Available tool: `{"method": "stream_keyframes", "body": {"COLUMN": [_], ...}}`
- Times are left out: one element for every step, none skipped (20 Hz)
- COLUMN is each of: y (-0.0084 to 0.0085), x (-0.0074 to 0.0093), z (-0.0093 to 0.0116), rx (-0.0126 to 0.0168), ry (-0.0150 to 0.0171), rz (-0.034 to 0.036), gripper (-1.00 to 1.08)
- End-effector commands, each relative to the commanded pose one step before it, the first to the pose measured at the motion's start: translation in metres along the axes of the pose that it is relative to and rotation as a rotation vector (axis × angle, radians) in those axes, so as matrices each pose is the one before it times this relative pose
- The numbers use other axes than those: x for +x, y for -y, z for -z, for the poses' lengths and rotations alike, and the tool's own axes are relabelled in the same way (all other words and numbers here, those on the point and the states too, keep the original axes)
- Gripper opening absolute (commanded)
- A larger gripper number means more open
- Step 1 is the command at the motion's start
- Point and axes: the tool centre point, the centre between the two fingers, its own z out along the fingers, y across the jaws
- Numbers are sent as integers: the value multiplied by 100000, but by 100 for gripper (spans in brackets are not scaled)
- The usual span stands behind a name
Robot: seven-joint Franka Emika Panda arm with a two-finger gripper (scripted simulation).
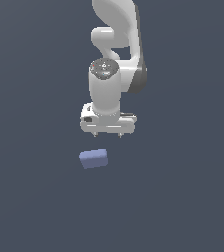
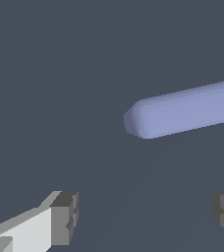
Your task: Pick up the object and move it to a goal position.
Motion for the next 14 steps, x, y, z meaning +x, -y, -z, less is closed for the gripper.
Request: {"method": "stream_keyframes", "body": {"y": [-1, 25, 121, 178, 249, 315, 366, 309, 233, 161, 86, 18, -54, -56], "x": [0, 5, 5, 12, 16, 19, 21, 17, 12, 6, 2, -2, -2, 4], "z": [0, 25, 102, 156, 217, 275, 319, 269, 203, 139, 74, 13, -45, -49], "rx": [0, -12, -47, -70, -97, -122, -140, -117, -88, -61, -33, -7, 20, 23], "ry": [0, -36, -153, -233, -325, -412, -478, -404, -305, -209, -111, -19, 67, 72], "rz": [0, 58, 245, 376, 530, 684, 817, 720, 577, 432, 269, 95, -138, -283], "gripper": [100, 100, 100, 100, 100, 100, 100, 100, 100, 100, 100, 100, 100, 100]}}
